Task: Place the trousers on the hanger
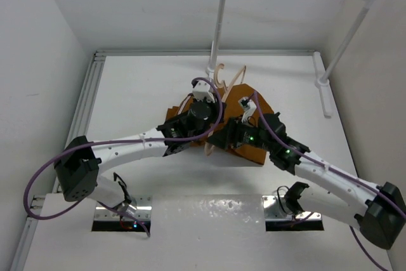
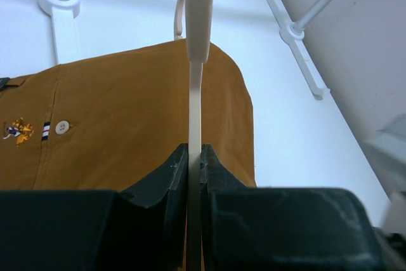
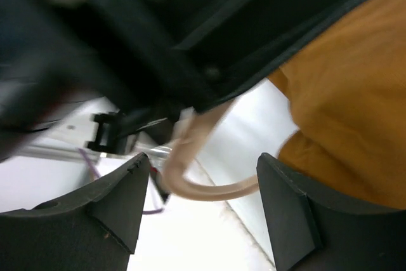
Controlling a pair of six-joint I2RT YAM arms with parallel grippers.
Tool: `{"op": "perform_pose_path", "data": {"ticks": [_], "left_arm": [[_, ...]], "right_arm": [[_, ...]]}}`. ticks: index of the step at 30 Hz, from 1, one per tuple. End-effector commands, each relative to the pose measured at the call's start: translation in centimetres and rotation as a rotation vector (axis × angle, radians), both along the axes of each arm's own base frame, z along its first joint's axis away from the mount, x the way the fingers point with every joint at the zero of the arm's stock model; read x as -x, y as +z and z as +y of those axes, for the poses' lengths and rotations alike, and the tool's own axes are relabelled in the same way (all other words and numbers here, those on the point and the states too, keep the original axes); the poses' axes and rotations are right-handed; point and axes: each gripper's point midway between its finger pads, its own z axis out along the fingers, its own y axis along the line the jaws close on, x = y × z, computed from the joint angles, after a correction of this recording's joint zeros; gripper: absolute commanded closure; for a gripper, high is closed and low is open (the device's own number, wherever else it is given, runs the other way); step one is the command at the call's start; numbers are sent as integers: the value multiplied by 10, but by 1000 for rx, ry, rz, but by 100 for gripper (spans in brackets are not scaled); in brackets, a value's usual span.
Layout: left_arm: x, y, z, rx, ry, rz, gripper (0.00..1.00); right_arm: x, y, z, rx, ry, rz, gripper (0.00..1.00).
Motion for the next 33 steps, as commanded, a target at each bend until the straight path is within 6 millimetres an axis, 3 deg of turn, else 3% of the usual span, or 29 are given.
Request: {"op": "perform_pose_path", "data": {"ticks": [1,5,8,9,15,16,19,21,22,23,24,28,30,33], "left_arm": [[3,81,-19,209,-54,-118,100],[5,77,-16,209,-51,-107,100],[6,73,-12,218,-40,-100,100],[6,72,-11,214,-39,-98,100],[4,68,1,199,-14,-94,100],[6,68,2,200,-18,-96,100],[9,64,11,217,-5,-90,100],[13,64,12,224,-15,-86,100],[14,64,17,228,-5,-82,100],[15,64,18,239,-3,-74,100],[15,64,22,254,14,-67,100],[15,66,31,240,48,-51,99],[16,68,36,244,55,-57,91],[18,82,41,271,54,-92,67]], "right_arm": [[-15,11,9,15,-26,-73,32],[-14,9,25,10,8,-82,31],[-24,9,24,16,-43,-106,34],[-26,9,24,17,-49,-113,41],[-36,7,32,25,-51,-124,55],[-40,7,32,24,-63,-132,64],[-45,2,35,43,-71,-123,65],[-44,-3,33,30,-87,-110,74],[-45,-4,28,19,-113,-105,84],[-44,-8,27,21,-113,-103,84],[-45,-3,22,3,-143,-112,93],[-40,4,0,-22,-218,-135,100],[-40,15,-12,-34,-264,-154,100],[-39,26,-19,-47,-284,-161,100]]}}
